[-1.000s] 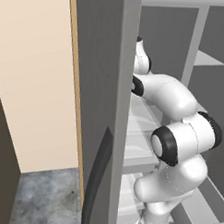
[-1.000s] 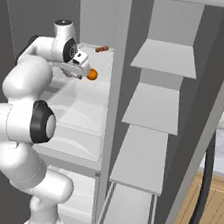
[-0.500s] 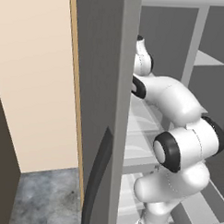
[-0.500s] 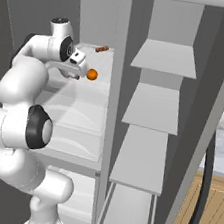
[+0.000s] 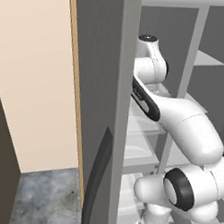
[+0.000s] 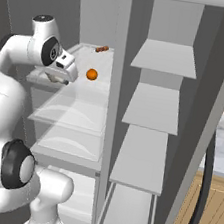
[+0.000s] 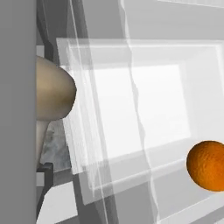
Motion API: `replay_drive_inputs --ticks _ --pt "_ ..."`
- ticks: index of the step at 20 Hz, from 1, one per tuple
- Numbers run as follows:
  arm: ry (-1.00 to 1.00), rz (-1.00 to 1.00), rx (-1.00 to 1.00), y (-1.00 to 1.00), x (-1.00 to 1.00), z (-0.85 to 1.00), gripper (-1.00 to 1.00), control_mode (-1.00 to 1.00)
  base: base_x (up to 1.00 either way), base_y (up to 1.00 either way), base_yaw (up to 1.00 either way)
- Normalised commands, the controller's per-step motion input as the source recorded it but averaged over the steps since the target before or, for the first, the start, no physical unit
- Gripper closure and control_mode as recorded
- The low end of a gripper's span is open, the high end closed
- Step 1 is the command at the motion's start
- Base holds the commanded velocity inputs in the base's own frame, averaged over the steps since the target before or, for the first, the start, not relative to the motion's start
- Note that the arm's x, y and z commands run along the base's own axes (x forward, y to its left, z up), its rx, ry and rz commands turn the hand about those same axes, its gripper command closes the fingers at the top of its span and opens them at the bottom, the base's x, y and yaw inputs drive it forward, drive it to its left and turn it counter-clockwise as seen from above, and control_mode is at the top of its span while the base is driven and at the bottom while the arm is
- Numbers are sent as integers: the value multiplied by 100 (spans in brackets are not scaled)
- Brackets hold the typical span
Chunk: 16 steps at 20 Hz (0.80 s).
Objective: Take the mushroom and tangerine from the fridge shelf and place them in the freezer drawer to begin freezing them.
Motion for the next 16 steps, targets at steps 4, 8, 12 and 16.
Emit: replay_drive_inputs --ticks 4,8,12,16 --pt "-2 0 11 -26 -100 20 100 -100 0 0 0" --pt "0 -1 11 -29 -100 -2 100 -100 0 0 0" --pt "1 0 1 -18 -65 -20 100 -100 0 0 0" --pt "0 0 0 0 -1 0 100 -100 0 0 0"
